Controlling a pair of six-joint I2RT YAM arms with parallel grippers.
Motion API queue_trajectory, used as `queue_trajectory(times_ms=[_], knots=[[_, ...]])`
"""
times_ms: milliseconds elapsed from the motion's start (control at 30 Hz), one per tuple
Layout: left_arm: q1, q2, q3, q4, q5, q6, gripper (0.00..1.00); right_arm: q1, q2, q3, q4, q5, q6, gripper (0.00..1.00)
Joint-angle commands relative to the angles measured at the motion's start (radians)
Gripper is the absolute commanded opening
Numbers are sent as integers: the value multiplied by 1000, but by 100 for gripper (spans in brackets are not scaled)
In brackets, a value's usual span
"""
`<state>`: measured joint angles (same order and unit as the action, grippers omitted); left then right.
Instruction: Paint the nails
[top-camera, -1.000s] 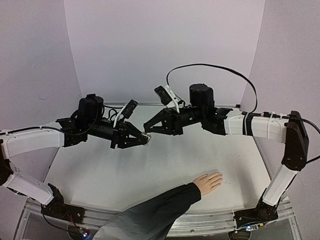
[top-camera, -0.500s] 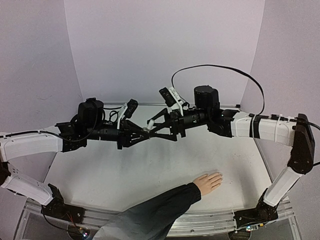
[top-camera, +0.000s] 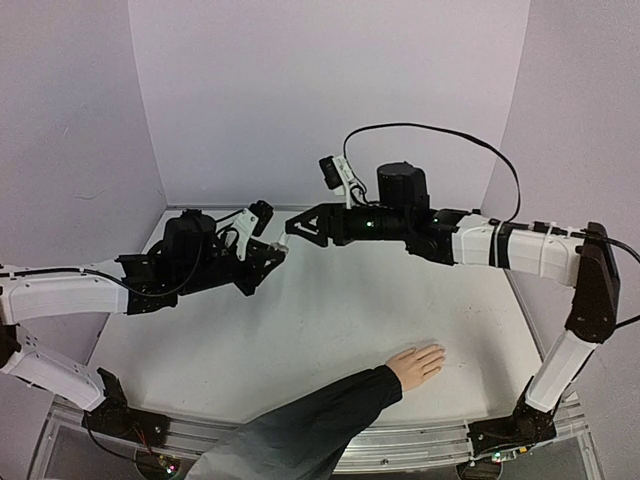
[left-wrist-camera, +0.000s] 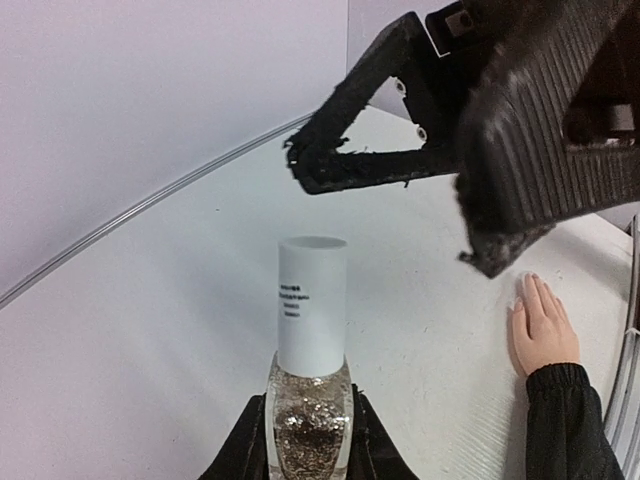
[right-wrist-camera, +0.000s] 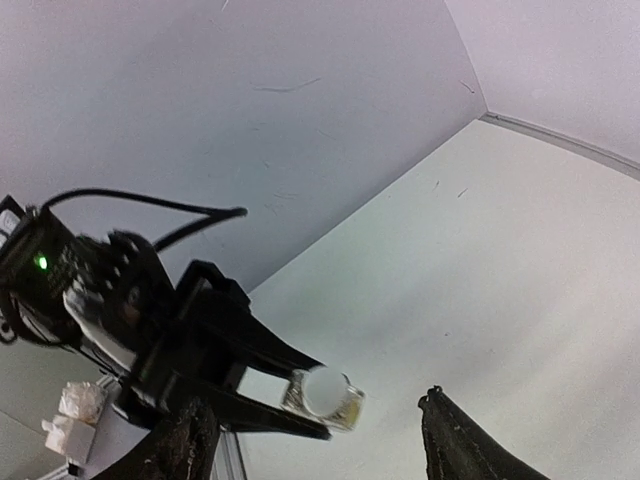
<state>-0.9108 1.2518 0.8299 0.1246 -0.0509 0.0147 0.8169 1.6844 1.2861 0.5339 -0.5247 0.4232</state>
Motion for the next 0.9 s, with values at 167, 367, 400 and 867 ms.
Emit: queue_trajectory(times_ms=[167, 367, 400, 867], knots=[[-4, 5, 25, 82, -54, 69, 0, 39, 104, 116, 56, 152, 190, 52], [-3, 5, 17, 102, -62, 64, 0, 45, 132, 146, 57, 163, 217, 47], [-3, 6, 17, 104, -68, 62, 0, 46, 136, 151, 57, 161, 221, 44], [20, -21, 34, 112, 90, -39, 0, 47, 113, 152, 90, 20, 121, 0]])
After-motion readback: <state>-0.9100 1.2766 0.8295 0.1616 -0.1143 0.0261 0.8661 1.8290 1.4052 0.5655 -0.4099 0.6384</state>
